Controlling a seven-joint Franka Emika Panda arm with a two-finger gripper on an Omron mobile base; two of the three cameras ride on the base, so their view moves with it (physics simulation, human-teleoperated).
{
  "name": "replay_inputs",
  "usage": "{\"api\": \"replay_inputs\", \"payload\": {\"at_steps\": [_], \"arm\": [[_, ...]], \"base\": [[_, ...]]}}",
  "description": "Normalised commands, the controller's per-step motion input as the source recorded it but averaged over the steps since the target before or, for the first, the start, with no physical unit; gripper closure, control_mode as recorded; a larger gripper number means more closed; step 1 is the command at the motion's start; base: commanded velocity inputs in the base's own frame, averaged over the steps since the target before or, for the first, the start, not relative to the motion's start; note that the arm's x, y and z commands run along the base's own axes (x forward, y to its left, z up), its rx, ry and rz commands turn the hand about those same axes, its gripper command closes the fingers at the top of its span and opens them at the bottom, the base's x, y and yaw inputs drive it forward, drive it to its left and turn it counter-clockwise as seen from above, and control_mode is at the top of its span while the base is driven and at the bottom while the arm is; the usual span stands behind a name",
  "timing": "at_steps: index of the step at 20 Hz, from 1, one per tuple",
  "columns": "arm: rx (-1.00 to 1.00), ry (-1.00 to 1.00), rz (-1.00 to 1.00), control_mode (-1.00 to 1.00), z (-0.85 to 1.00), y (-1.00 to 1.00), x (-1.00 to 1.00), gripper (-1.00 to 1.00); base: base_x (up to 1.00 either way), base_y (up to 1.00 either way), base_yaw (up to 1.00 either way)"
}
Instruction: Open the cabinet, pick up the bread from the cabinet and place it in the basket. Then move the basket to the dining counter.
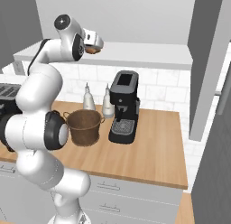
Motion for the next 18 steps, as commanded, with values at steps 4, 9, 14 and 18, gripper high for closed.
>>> {"api": "replay_inputs", "payload": {"at_steps": [4,9,14,18], "arm": [[0.00,0.00,0.00,-1.00,0.00,-0.18,0.32,-1.00],[0.00,0.00,0.00,-1.00,0.00,-0.19,0.25,-1.00],[0.00,0.00,0.00,-1.00,-0.06,-0.10,0.07,-1.00],[0.00,0.00,0.00,-1.00,-0.29,-0.01,0.00,-1.00]], "base": [[0.00,0.00,0.00],[0.00,0.00,0.00],[0.00,0.00,0.00],[0.00,0.00,0.00]]}}
